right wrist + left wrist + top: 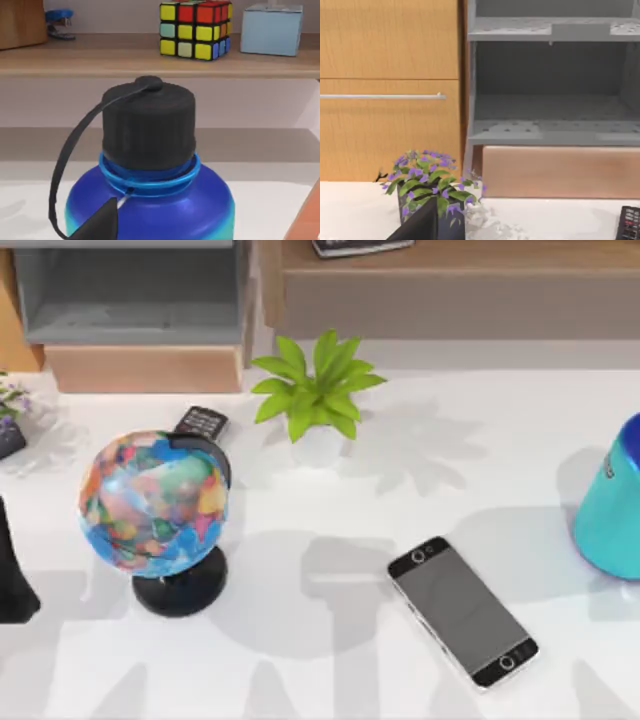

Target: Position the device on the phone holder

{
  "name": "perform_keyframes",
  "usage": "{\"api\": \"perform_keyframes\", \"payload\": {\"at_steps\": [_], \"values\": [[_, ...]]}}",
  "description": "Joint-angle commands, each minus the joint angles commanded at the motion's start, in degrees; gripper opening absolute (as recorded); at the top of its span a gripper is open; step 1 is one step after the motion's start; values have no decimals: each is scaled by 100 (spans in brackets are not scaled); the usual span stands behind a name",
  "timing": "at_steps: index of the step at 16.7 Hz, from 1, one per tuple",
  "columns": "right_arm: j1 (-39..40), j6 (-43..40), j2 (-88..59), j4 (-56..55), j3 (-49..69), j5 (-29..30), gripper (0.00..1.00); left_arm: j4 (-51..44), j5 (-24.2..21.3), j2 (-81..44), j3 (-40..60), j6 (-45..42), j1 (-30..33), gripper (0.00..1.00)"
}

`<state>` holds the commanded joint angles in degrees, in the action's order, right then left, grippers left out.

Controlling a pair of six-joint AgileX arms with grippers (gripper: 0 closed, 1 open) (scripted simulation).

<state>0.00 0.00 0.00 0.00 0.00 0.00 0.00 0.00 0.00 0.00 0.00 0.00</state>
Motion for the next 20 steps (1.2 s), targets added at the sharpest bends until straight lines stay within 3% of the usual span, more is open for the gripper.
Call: {"api": "perform_keyframes", "payload": {"at_steps": [4, 8, 20], "values": [[31, 18, -163, 72, 173, 16, 100, 0, 0, 0, 0, 0, 0, 100], [312, 71, -1124, 554, 1214, 93, 100, 0, 0, 0, 0, 0, 0, 100], [2670, -19, -7103, 4011, 6072, 213, 100, 0, 0, 0, 0, 0, 0, 100]]}}
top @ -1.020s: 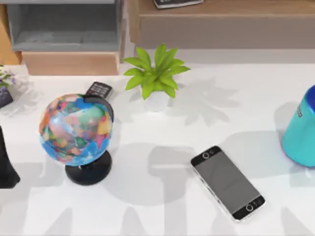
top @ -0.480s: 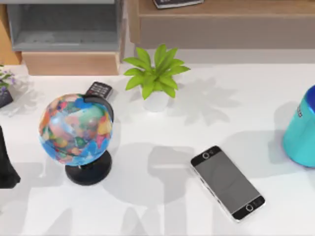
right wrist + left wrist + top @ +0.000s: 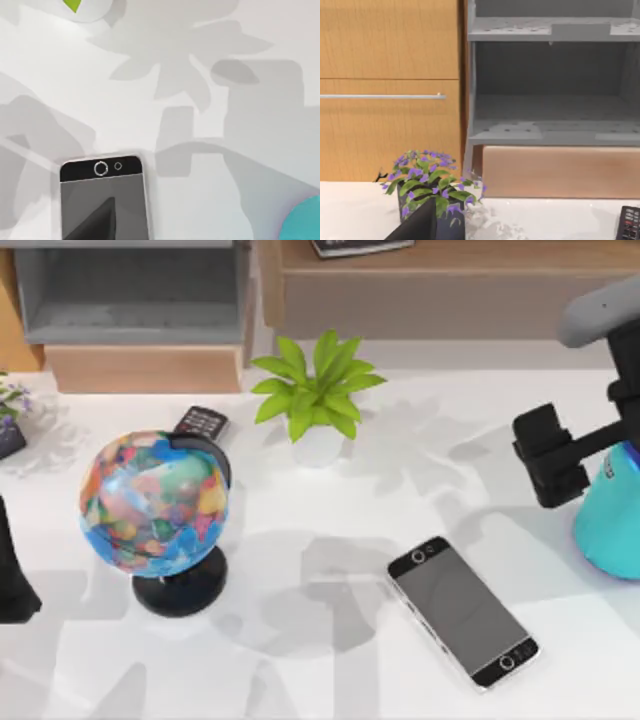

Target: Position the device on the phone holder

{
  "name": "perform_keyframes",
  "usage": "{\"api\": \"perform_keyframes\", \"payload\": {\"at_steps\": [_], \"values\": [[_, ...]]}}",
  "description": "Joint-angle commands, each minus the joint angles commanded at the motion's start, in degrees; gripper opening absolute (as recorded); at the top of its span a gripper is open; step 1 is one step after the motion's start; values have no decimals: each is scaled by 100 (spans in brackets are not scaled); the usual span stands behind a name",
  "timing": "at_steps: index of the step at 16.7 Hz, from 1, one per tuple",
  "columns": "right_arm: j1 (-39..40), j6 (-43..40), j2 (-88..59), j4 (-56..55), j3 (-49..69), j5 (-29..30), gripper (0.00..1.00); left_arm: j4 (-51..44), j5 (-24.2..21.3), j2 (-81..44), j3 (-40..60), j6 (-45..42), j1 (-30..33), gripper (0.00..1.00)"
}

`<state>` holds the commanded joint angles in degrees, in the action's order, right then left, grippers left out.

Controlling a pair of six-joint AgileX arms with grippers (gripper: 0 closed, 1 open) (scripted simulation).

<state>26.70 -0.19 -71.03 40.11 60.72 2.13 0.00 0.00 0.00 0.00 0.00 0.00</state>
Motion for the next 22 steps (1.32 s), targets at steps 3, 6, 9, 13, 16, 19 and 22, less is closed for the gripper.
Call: {"api": "perform_keyframes", "payload": {"at_steps": [3, 6, 9, 13, 16, 19, 22], "values": [[496, 94, -1474, 862, 741, -43, 100, 0, 0, 0, 0, 0, 0, 100], [803, 251, -2590, 1465, 1195, -105, 100, 0, 0, 0, 0, 0, 0, 100], [954, 412, -3273, 1780, 1423, -169, 100, 0, 0, 0, 0, 0, 0, 100], [1000, 513, -3551, 1888, 1481, -209, 100, 0, 0, 0, 0, 0, 0, 100], [1000, 513, -3551, 1888, 1481, -209, 100, 0, 0, 0, 0, 0, 0, 100], [979, 502, -3587, 1783, 1398, -208, 100, 0, 0, 0, 0, 0, 0, 100], [992, 510, -3839, 1208, 1092, -208, 100, 0, 0, 0, 0, 0, 0, 100]]}}
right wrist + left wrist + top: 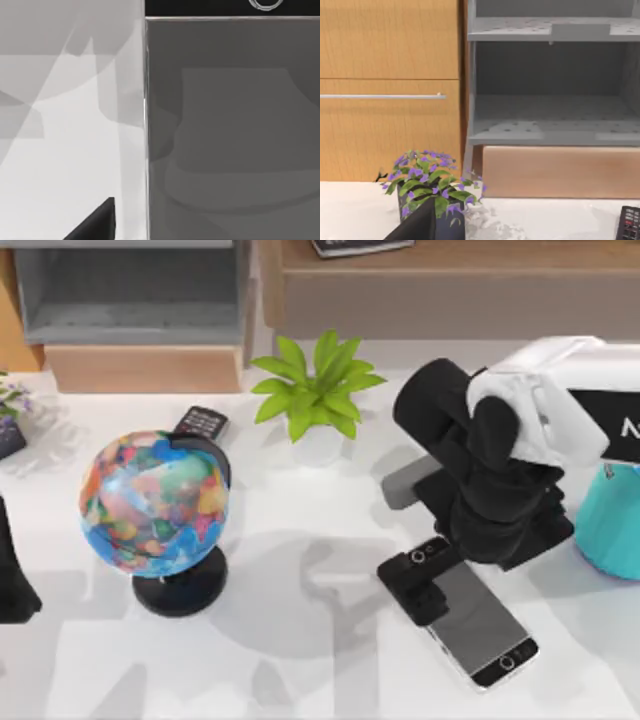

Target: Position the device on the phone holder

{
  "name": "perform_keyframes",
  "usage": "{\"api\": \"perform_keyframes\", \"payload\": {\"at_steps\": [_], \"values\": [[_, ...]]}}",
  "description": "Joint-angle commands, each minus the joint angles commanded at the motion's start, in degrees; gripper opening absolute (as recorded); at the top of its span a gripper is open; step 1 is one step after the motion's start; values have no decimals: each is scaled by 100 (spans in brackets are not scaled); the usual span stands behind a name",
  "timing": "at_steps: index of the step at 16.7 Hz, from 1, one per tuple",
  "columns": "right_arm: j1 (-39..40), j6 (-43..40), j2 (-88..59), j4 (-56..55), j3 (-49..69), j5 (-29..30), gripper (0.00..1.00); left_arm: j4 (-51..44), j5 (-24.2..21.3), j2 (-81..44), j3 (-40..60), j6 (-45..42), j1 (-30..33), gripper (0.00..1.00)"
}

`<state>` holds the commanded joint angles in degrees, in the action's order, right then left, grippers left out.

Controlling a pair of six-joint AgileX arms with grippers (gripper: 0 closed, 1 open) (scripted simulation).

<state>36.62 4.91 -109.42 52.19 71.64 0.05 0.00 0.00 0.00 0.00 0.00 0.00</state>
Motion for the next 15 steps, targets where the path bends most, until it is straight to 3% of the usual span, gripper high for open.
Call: {"api": "perform_keyframes", "payload": {"at_steps": [4, 9, 15], "values": [[13, 21, -399, -908, -479, 3, 100, 0, 0, 0, 0, 0, 0, 100], [18, 25, -473, -1031, -561, 3, 100, 0, 0, 0, 0, 0, 0, 100], [18, 25, -473, -1031, -561, 3, 55, 0, 0, 0, 0, 0, 0, 100]]}}
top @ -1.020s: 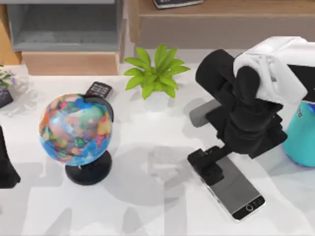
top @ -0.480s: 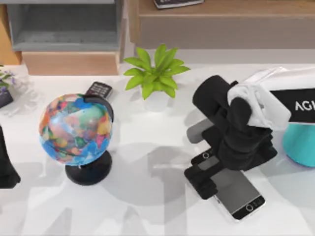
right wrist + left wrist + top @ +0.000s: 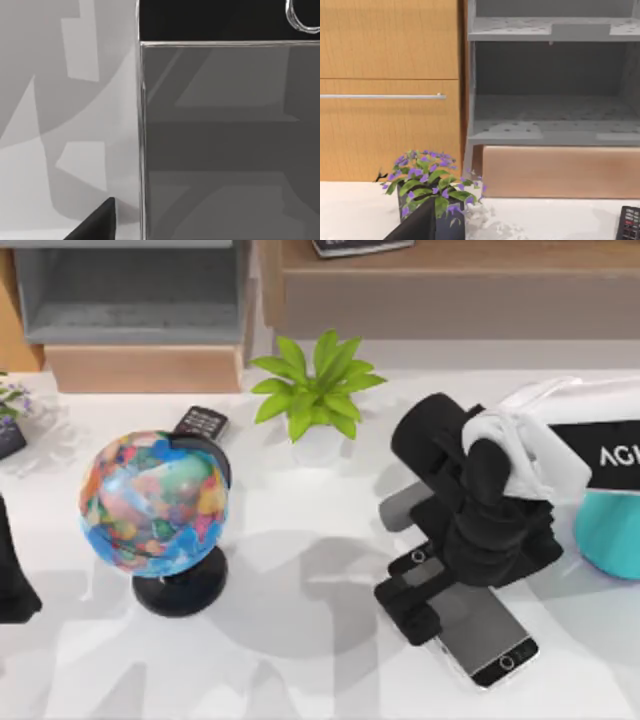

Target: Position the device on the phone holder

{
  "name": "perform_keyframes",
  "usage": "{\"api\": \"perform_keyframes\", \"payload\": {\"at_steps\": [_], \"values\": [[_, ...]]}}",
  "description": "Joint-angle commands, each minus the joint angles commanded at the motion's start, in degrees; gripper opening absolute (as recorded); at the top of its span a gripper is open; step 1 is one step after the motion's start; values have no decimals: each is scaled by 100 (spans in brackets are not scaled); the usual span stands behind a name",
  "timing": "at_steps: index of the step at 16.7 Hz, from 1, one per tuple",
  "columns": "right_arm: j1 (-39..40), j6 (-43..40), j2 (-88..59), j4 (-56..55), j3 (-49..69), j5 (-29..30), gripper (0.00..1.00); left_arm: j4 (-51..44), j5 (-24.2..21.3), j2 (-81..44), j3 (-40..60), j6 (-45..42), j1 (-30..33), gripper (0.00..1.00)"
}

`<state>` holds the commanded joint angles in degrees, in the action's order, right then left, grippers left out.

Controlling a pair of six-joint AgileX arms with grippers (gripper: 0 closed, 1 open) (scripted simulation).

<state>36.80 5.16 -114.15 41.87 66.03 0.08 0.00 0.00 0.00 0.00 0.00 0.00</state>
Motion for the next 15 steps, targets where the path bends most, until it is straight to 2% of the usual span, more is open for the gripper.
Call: {"api": "perform_keyframes", "payload": {"at_steps": [7, 15], "values": [[0, 0, 0, 0, 0, 0, 2, 0, 0, 0, 0, 0, 0, 100], [0, 0, 0, 0, 0, 0, 0, 0, 0, 0, 0, 0, 0, 100]]}}
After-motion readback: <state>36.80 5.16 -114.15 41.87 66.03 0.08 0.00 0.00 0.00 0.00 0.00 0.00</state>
